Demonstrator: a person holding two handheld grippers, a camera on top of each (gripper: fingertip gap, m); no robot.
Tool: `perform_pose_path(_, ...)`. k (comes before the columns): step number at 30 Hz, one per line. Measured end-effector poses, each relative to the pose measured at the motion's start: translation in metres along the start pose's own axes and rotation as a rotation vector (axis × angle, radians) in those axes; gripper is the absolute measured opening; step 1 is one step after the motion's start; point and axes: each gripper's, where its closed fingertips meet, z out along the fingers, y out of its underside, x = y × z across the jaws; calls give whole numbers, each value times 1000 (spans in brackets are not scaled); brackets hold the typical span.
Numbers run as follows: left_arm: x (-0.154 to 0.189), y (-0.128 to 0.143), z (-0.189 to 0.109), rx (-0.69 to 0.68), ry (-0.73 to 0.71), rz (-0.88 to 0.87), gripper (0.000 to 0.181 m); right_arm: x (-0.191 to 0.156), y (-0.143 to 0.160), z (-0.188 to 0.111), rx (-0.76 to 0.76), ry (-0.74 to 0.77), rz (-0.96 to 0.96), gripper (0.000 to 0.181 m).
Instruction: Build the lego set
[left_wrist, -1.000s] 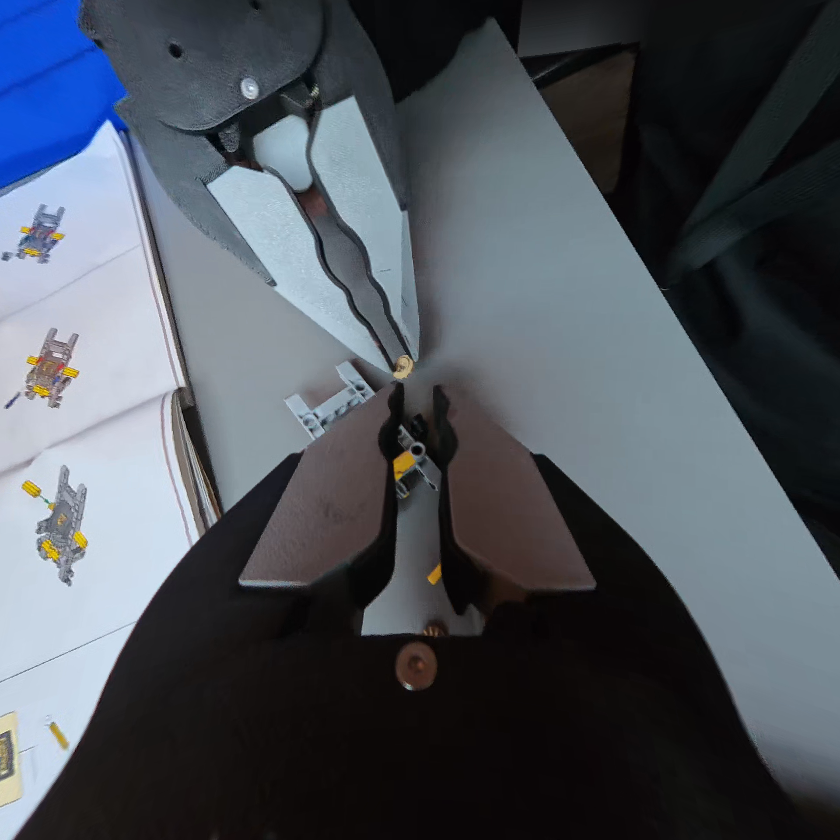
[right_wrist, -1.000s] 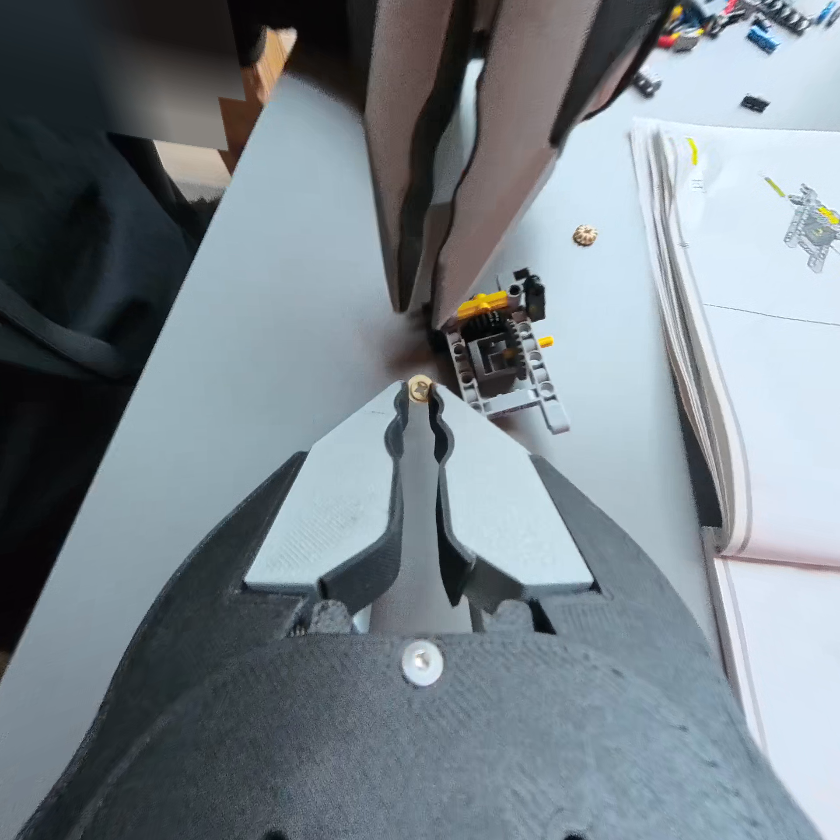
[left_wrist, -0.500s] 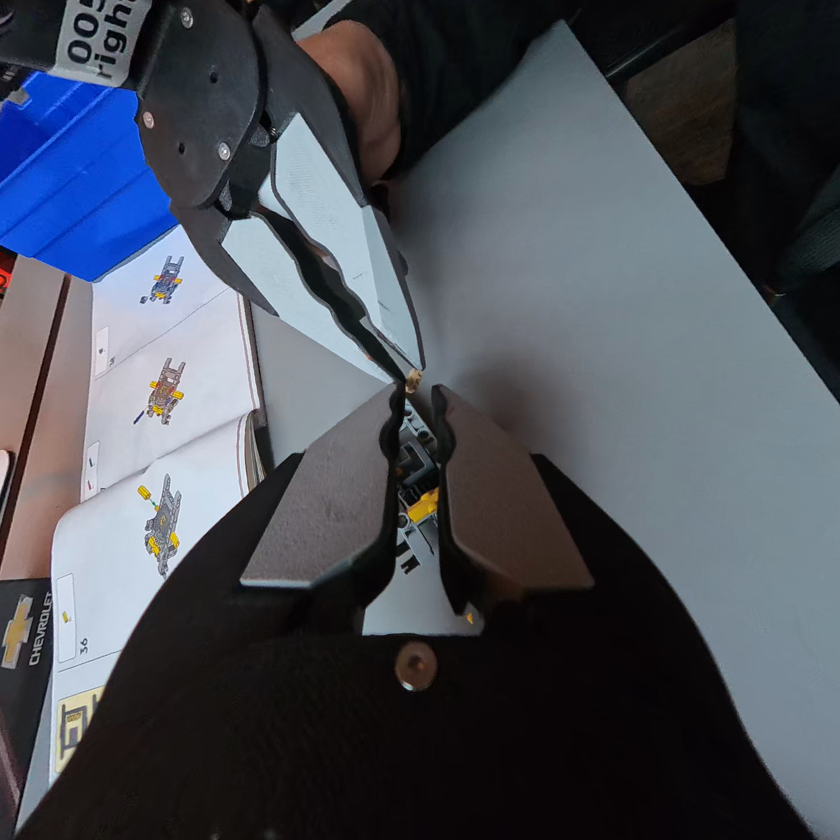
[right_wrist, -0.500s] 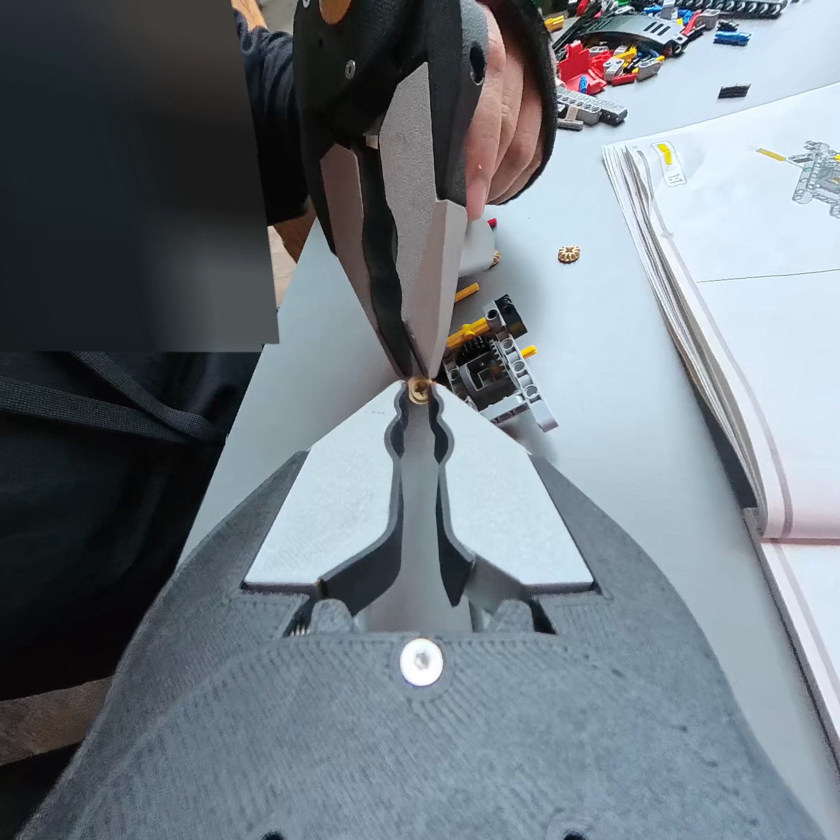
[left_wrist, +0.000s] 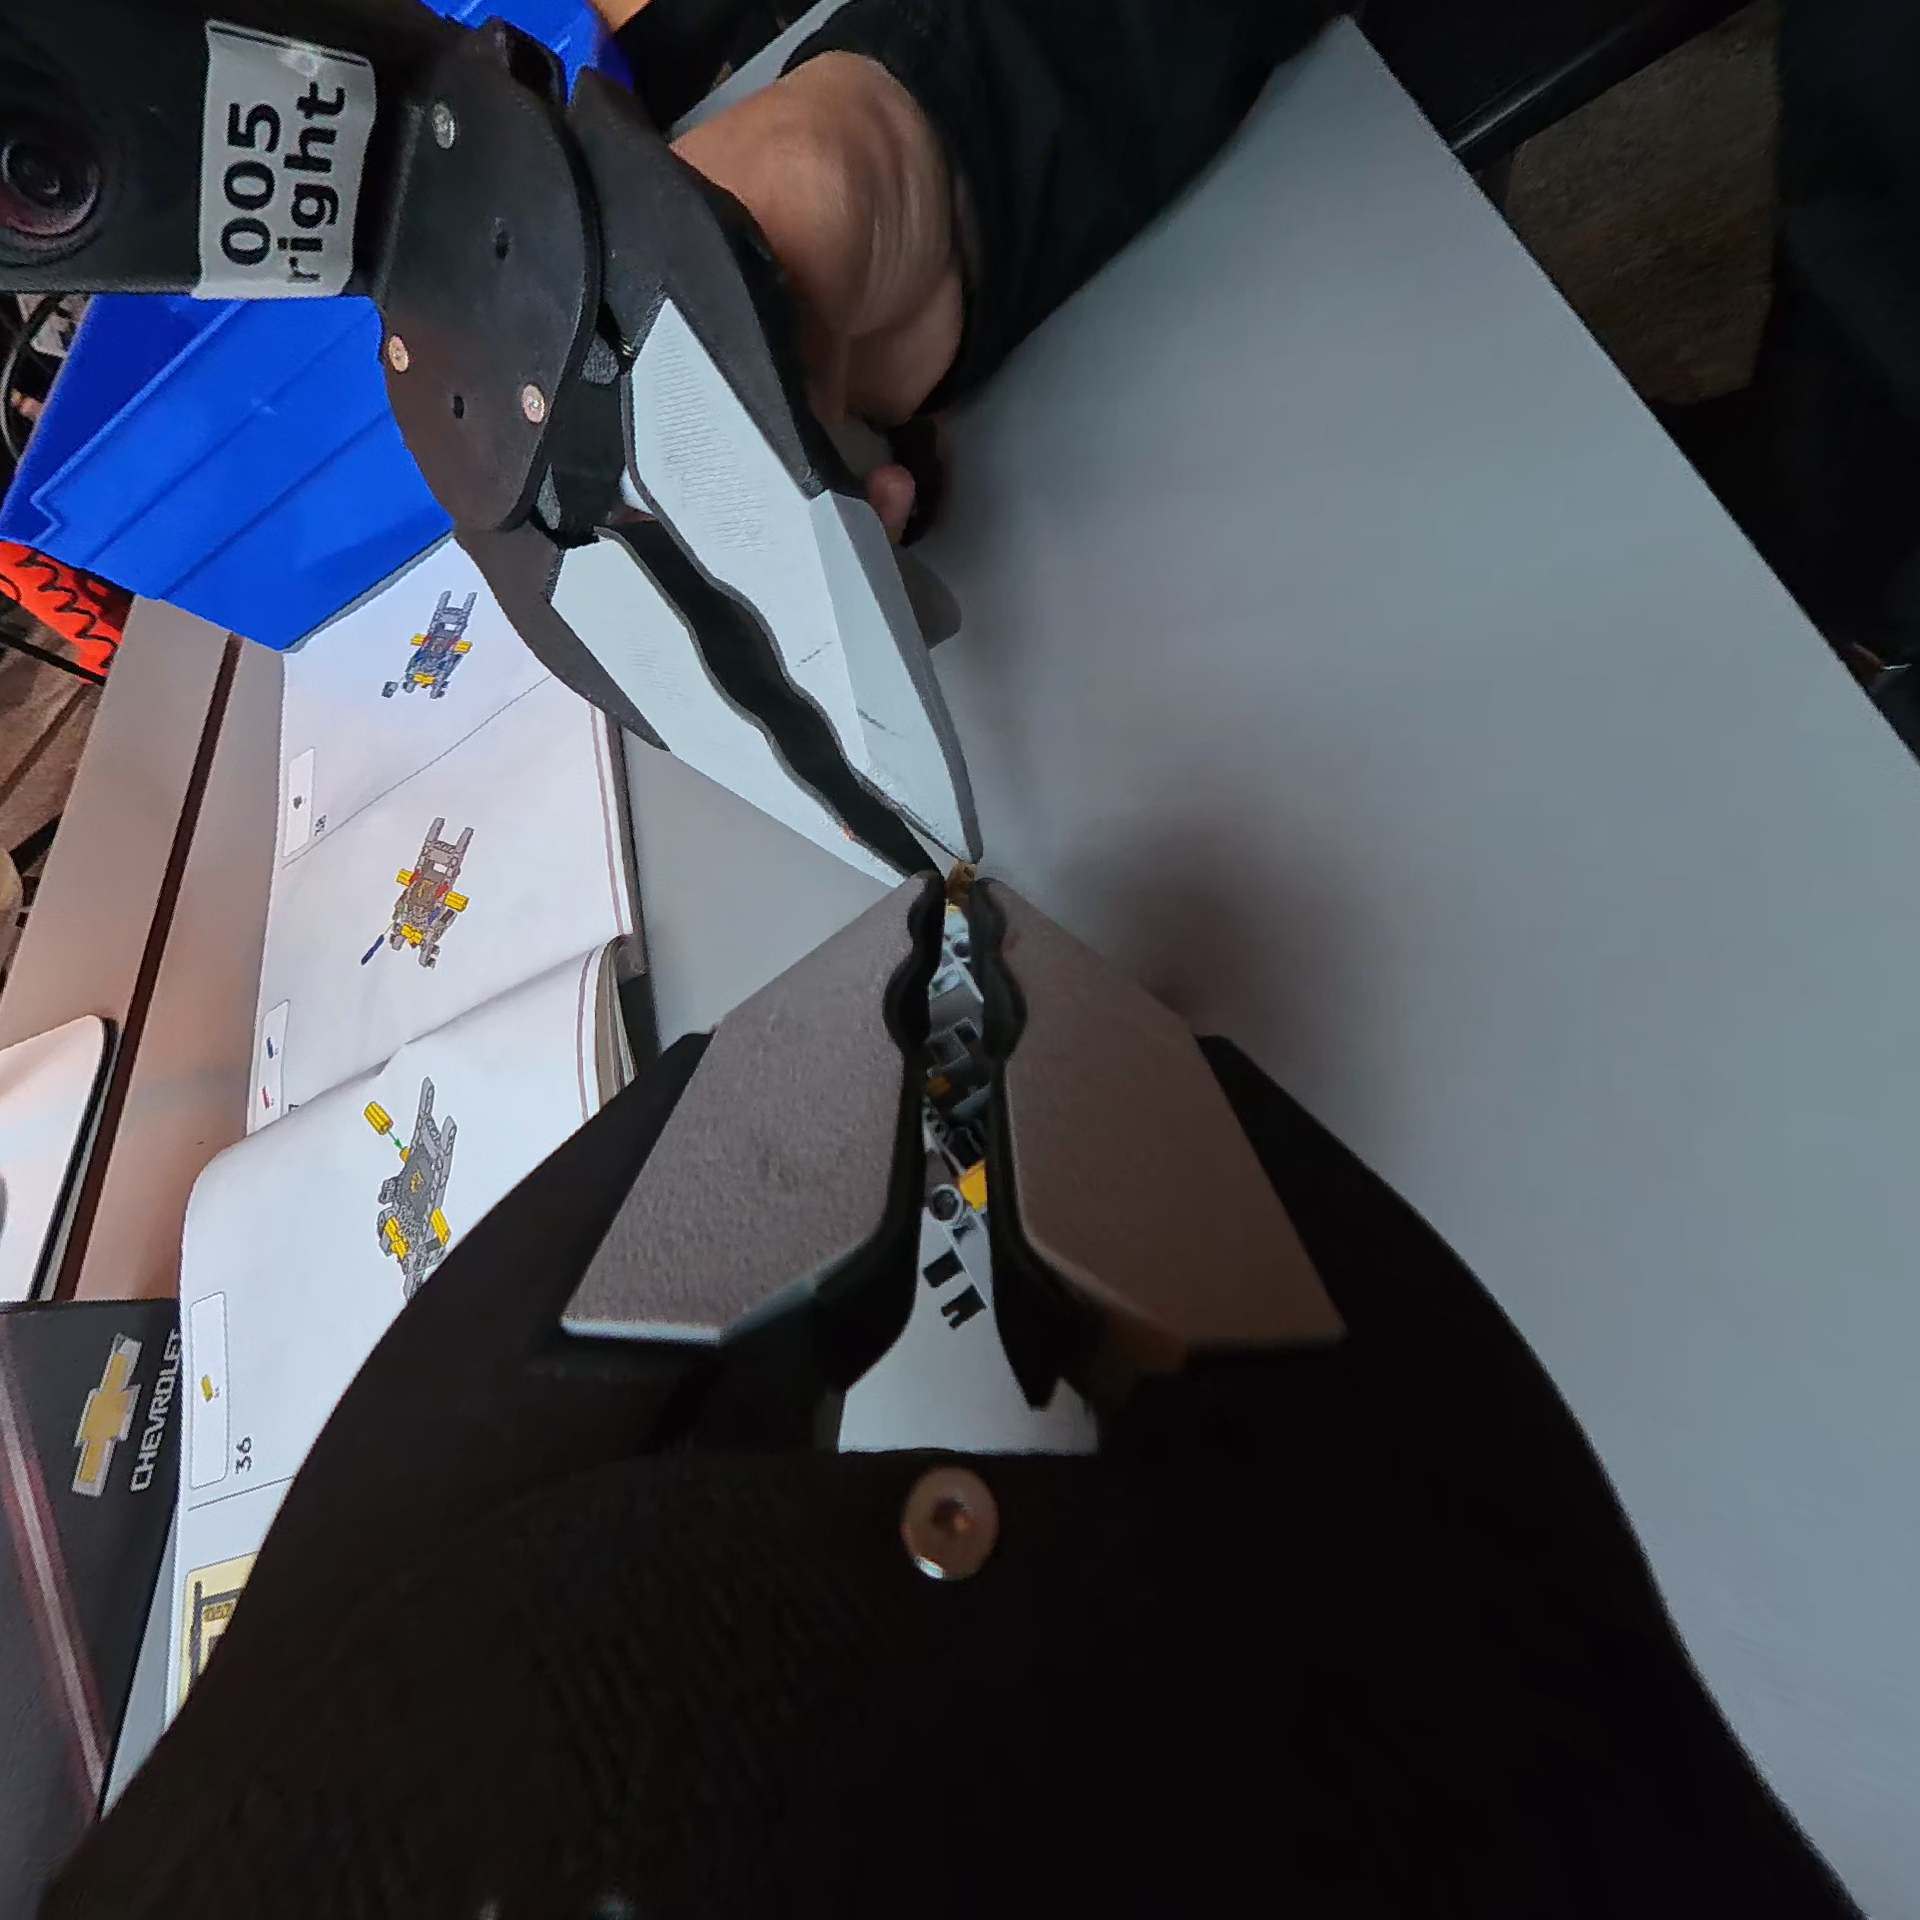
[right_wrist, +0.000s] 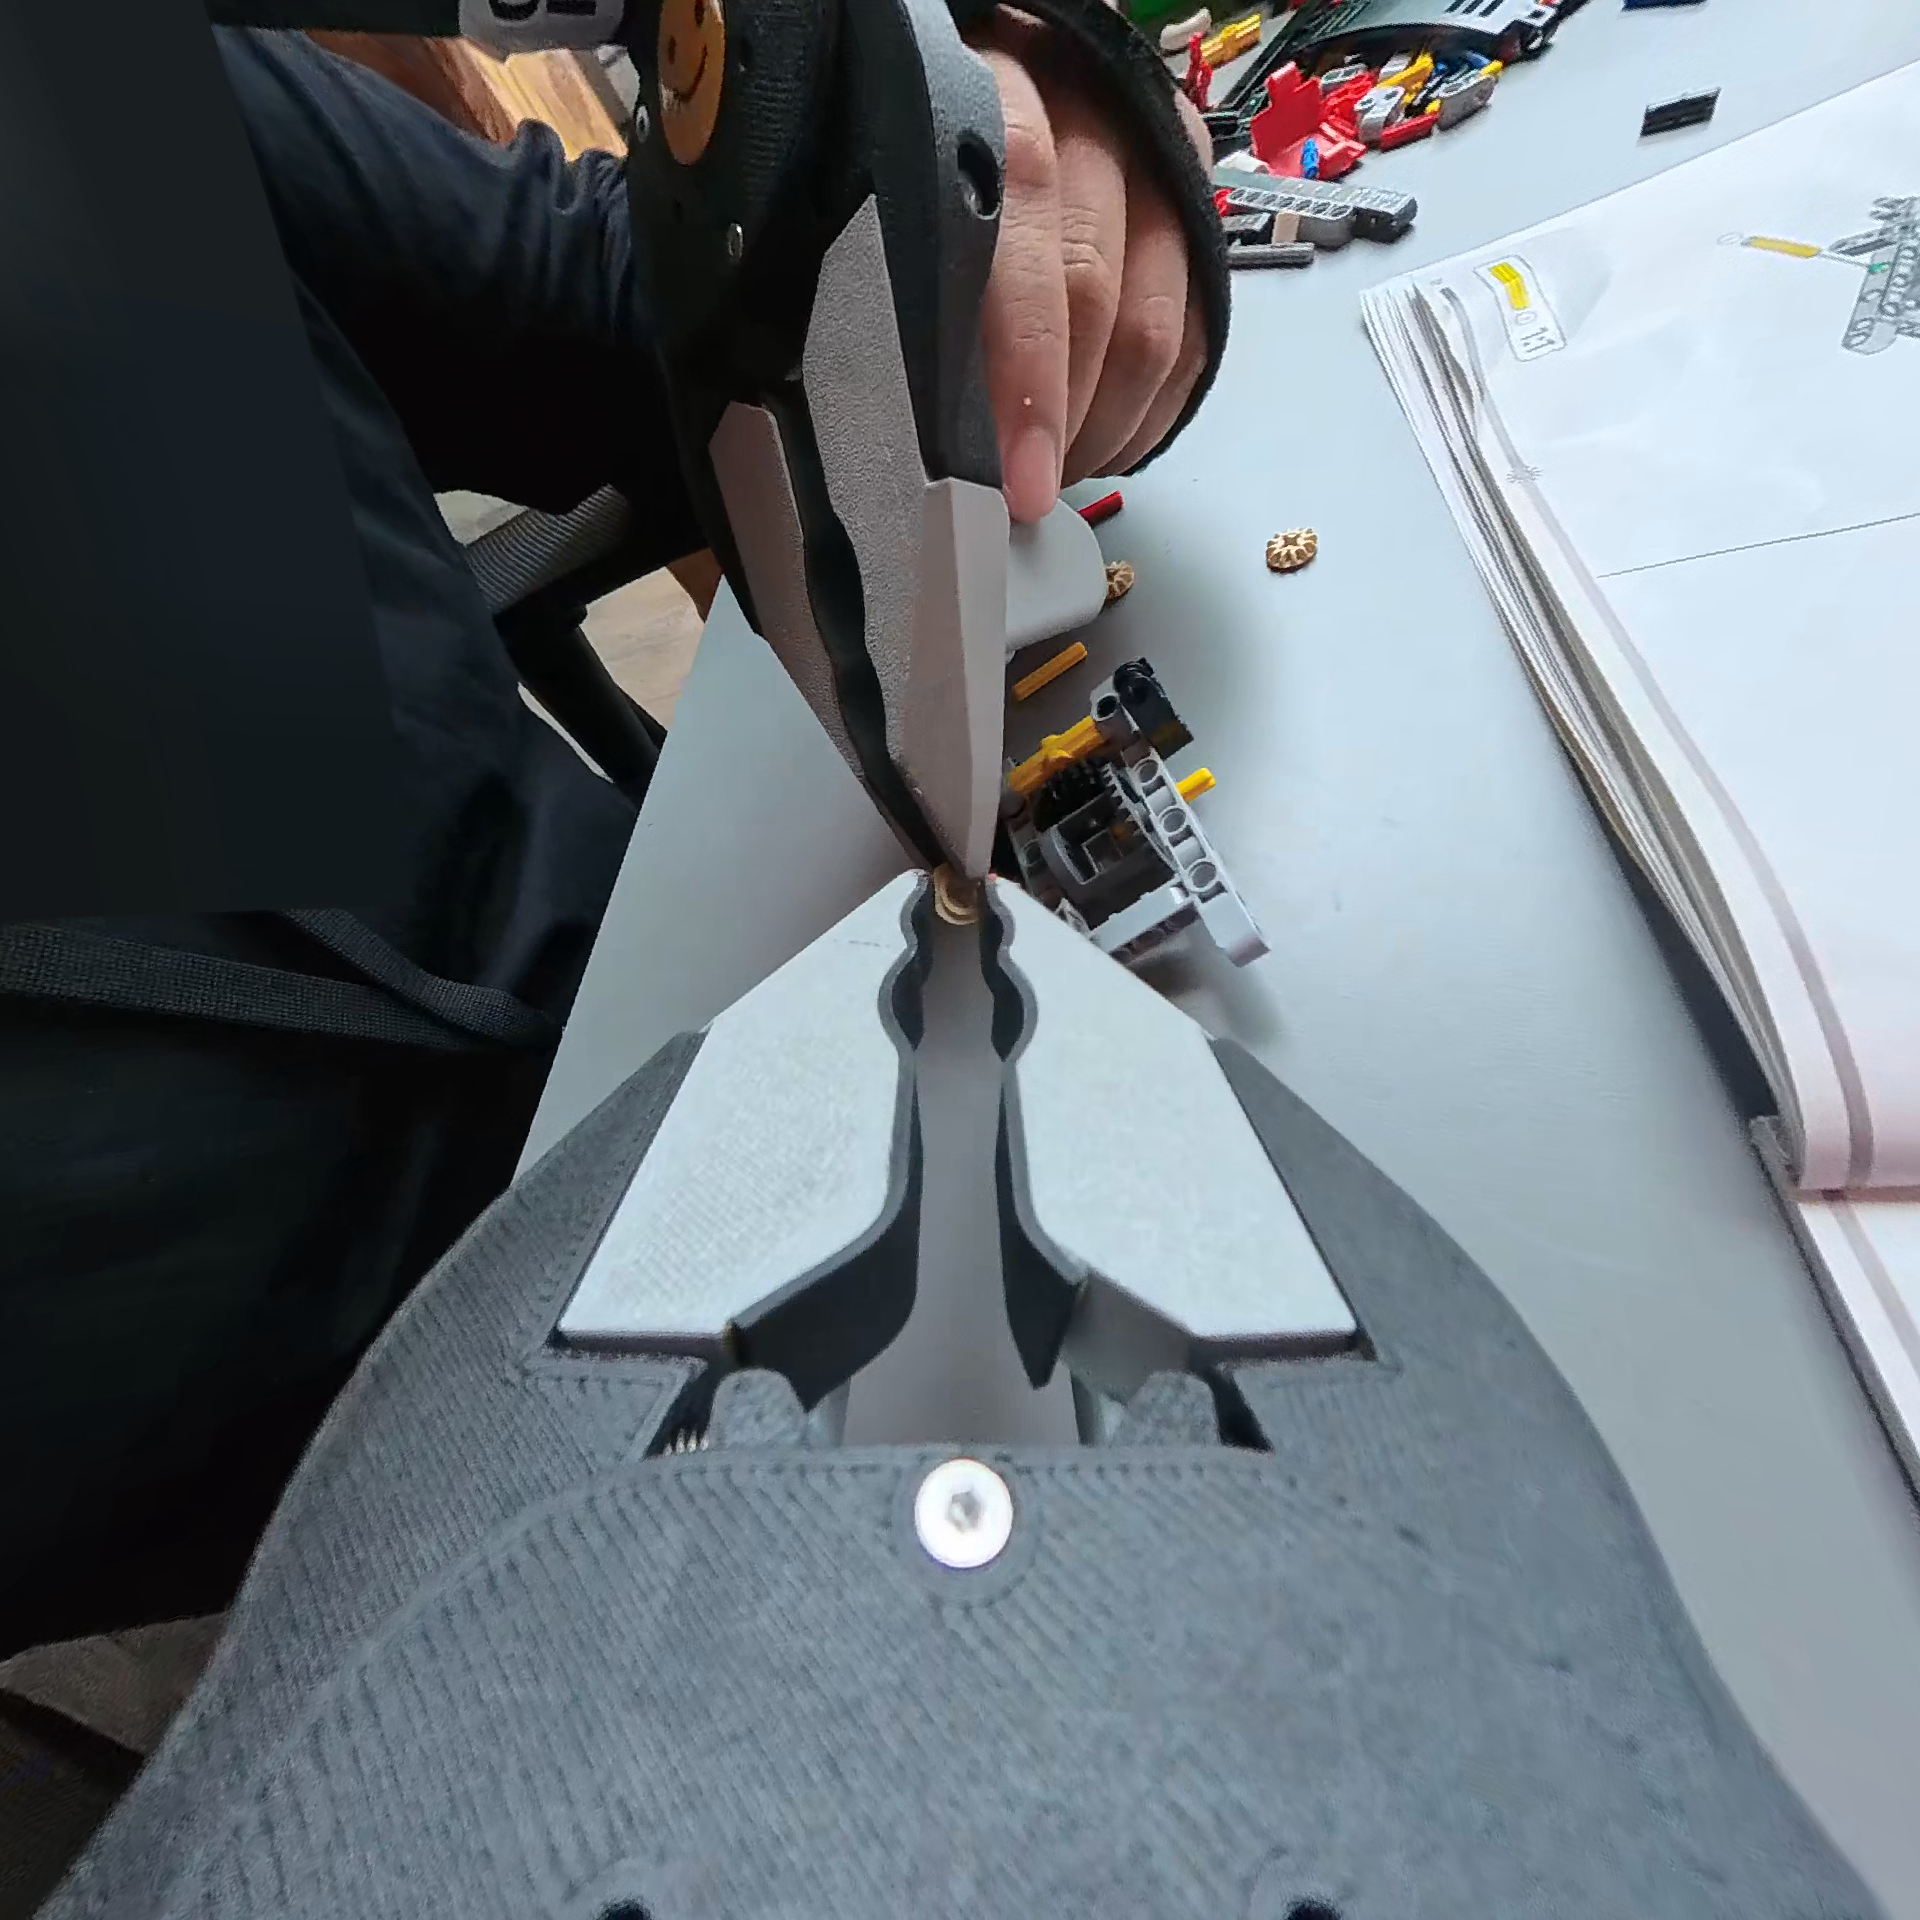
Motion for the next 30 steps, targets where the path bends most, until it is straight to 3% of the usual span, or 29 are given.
perform_pose_path(9,-9,2,0,-1,-36,-43,0,10,-5,-6,23,66,-20,6)
perform_pose_path(20,-17,4,-2,30,-10,-191,0,12,-9,-11,-47,317,-368,0)
perform_pose_path(30,-18,8,1,21,-2,-218,0,17,-5,-9,-106,403,-452,0)
